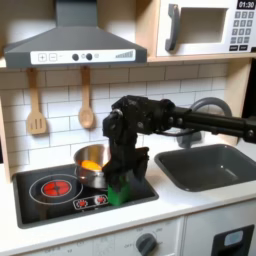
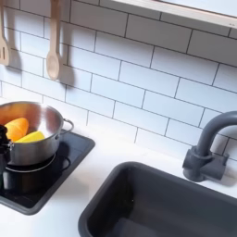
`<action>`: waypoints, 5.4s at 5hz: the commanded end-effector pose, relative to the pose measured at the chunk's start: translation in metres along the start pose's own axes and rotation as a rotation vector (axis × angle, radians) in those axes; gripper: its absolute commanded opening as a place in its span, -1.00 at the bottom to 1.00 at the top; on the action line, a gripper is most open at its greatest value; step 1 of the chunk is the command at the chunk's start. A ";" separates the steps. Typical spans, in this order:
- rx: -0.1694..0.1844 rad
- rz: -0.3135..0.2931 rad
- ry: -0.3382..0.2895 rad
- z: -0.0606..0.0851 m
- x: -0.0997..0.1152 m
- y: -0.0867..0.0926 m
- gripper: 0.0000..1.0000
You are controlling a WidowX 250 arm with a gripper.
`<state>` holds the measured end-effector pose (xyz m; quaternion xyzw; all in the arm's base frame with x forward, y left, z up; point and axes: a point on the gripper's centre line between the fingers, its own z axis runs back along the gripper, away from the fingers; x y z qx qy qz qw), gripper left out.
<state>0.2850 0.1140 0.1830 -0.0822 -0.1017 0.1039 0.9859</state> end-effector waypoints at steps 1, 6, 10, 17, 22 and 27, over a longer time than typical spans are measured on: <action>-0.002 0.014 0.000 0.001 0.002 0.006 1.00; 0.044 -0.023 -0.005 -0.019 0.012 0.006 1.00; 0.042 -0.033 -0.006 -0.024 0.011 0.004 1.00; 0.002 0.001 -0.025 -0.030 0.001 0.010 1.00; -0.018 -0.019 -0.097 -0.002 0.004 0.005 1.00; -0.015 -0.018 -0.108 -0.001 0.007 0.006 1.00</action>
